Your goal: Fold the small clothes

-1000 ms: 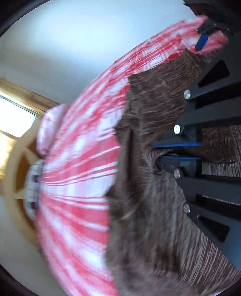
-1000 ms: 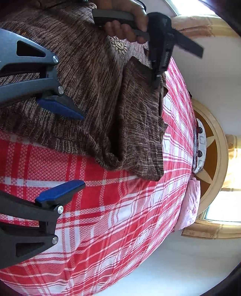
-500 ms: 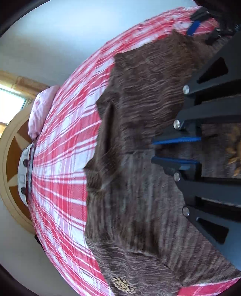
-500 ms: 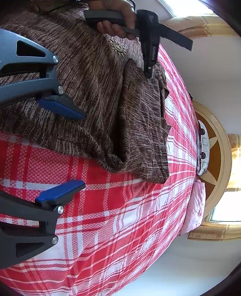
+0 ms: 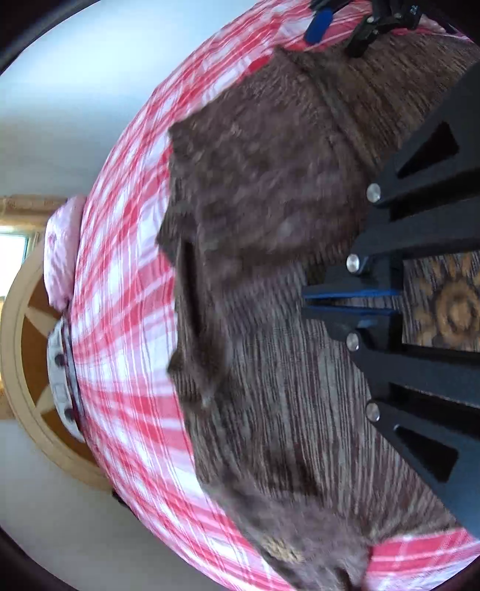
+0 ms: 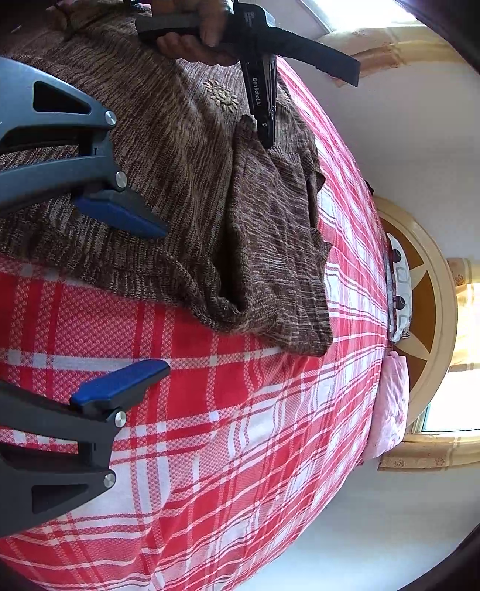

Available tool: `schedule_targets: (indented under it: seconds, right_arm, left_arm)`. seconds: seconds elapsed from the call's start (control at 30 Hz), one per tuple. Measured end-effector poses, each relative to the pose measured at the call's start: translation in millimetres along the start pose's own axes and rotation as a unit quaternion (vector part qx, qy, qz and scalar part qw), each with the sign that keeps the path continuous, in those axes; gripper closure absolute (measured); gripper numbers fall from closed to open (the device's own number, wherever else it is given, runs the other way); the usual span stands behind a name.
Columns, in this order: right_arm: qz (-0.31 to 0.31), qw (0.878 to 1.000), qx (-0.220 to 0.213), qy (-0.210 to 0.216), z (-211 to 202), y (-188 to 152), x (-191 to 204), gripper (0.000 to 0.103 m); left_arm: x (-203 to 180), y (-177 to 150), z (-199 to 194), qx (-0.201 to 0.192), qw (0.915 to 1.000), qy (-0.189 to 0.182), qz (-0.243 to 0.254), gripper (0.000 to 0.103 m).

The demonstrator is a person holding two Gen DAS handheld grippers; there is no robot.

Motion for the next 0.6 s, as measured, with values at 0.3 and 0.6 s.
schedule_targets:
  seconds: [0.3, 0.6]
  right_arm:
    - [-0.001, 1.000, -0.006, 0.007, -3, 1, 1, 0.034]
    - [-0.010, 1.000, -0.007, -0.009, -4, 1, 2, 0.034]
  left_arm:
    - [13, -3, -11, -0.016, 0.9992, -0.024, -0.027, 0.086]
    - [20, 1, -21, -0.038, 0.9969, -0.043, -0.054, 0.034]
Point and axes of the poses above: each gripper's, at about its wrist camera, not at the fingertips, and z roughly the way its jaws point, x to its left, y to its top, the point moved 7 cm from there along z, roughly the way its jaws point, and after that the axes turned 5 degrees about y, right-handed, at the moved point
